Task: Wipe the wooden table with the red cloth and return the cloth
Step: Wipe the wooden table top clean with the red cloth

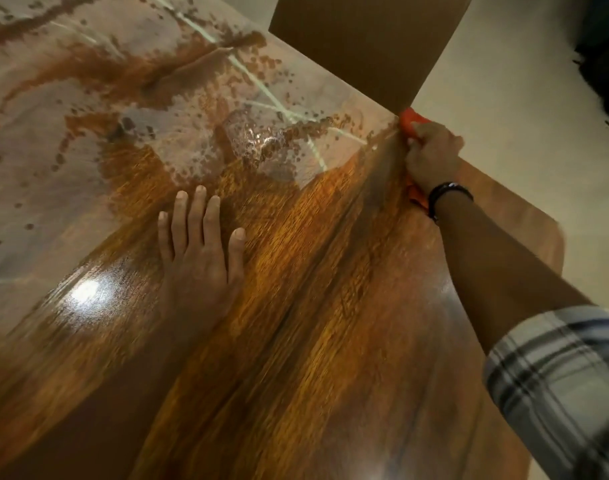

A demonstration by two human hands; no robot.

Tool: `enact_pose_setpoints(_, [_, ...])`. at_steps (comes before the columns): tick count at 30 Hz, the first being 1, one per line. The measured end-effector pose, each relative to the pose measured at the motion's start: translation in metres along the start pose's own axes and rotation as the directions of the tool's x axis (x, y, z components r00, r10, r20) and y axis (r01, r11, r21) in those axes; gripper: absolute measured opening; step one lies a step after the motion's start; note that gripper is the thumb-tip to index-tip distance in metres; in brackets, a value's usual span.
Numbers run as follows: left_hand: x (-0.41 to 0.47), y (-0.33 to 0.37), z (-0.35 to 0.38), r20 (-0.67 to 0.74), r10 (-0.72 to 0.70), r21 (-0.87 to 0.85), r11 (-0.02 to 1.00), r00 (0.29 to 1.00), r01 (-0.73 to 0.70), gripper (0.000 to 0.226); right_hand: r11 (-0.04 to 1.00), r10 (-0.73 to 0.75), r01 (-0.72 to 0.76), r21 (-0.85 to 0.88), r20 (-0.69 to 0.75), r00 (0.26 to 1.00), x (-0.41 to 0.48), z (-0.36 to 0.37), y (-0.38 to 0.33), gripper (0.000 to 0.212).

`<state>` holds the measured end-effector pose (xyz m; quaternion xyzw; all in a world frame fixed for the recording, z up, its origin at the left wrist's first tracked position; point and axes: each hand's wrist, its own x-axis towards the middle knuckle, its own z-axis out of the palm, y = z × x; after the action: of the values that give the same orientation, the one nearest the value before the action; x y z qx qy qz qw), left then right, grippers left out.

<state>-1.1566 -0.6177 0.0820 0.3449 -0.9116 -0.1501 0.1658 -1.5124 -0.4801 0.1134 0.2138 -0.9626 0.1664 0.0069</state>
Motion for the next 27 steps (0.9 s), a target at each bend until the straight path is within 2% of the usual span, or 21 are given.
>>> enact_pose_setpoints(2, [0.000, 0.000, -0.001, 0.008, -0.006, 0.001, 1.000, 1.000, 0.006, 0.061, 0.980, -0.197, 0.197, -0.021, 0.017, 0.980, -0.028, 0.007, -0.029, 0.039])
enact_pose_setpoints(5, [0.000, 0.001, -0.001, -0.001, -0.032, -0.009, 0.999, 0.999, 0.032, 0.062, 0.868, -0.495, 0.497, 0.004, 0.093, 0.864, -0.106, 0.022, -0.074, 0.042])
enact_pose_setpoints(7, [0.000, 0.001, -0.001, -0.018, -0.040, -0.016, 0.999, 0.999, 0.040, 0.062, 0.733, -0.678, 0.675, 0.087, 0.172, 0.715, -0.163, 0.025, -0.100, 0.045])
enact_pose_setpoints(9, [0.001, 0.001, 0.000, -0.032, -0.038, -0.016, 0.999, 0.999, 0.037, 0.061, 0.585, -0.802, 0.800, 0.133, 0.242, 0.546, -0.176, 0.021, -0.102, 0.048])
enact_pose_setpoints(10, [0.000, 0.001, 0.000, -0.031, -0.039, -0.019, 0.999, 0.999, 0.038, 0.061, 0.551, -0.824, 0.825, 0.126, 0.242, 0.513, -0.163, 0.018, -0.096, 0.047])
enact_pose_setpoints(11, [0.001, 0.001, 0.001, -0.024, -0.043, -0.024, 0.999, 0.999, 0.042, 0.061, 0.581, -0.804, 0.807, 0.108, 0.229, 0.548, -0.140, 0.016, -0.087, 0.046])
enact_pose_setpoints(13, [0.001, 0.000, 0.001, -0.006, -0.048, -0.033, 0.998, 0.999, 0.048, 0.061, 0.727, -0.679, 0.685, 0.042, 0.187, 0.709, -0.086, 0.013, -0.059, 0.042])
enact_pose_setpoints(15, [0.000, -0.001, 0.002, -0.007, -0.041, -0.026, 0.999, 0.999, 0.041, 0.061, 0.873, -0.479, 0.486, -0.040, 0.120, 0.870, -0.029, 0.009, -0.026, 0.039])
enact_pose_setpoints(17, [0.000, -0.001, 0.002, -0.020, -0.024, -0.011, 1.000, 1.000, 0.024, 0.059, 0.969, -0.238, 0.242, -0.045, 0.083, 0.968, 0.012, 0.006, -0.008, 0.039])
enact_pose_setpoints(18, [-0.001, -0.001, 0.002, -0.024, -0.018, -0.006, 1.000, 1.000, 0.018, 0.059, 0.988, -0.144, 0.148, -0.038, 0.084, 0.986, 0.020, 0.006, -0.010, 0.040])
enact_pose_setpoints(19, [-0.001, 0.000, 0.002, -0.027, -0.016, -0.003, 1.000, 1.000, 0.016, 0.059, 0.993, -0.108, 0.113, -0.042, 0.090, 0.990, 0.019, 0.008, -0.019, 0.040])
enact_pose_setpoints(20, [-0.001, 0.000, 0.002, -0.026, -0.019, -0.002, 1.000, 0.999, 0.019, 0.059, 0.988, -0.133, 0.139, -0.062, 0.088, 0.987, 0.009, 0.010, -0.035, 0.039])
enact_pose_setpoints(23, [0.000, 0.001, 0.000, -0.012, -0.034, -0.017, 0.999, 0.999, 0.034, 0.061, 0.913, -0.401, 0.406, -0.038, 0.106, 0.910, -0.055, 0.019, -0.087, 0.040])
enact_pose_setpoints(25, [0.000, 0.001, 0.000, -0.015, -0.039, -0.025, 0.999, 0.999, 0.039, 0.061, 0.796, -0.598, 0.605, 0.012, 0.163, 0.785, -0.110, 0.028, -0.114, 0.041])
enact_pose_setpoints(27, [0.001, 0.001, 0.000, -0.023, -0.044, -0.033, 0.998, 0.999, 0.044, 0.062, 0.642, -0.757, 0.761, 0.094, 0.231, 0.611, -0.146, 0.031, -0.124, 0.043])
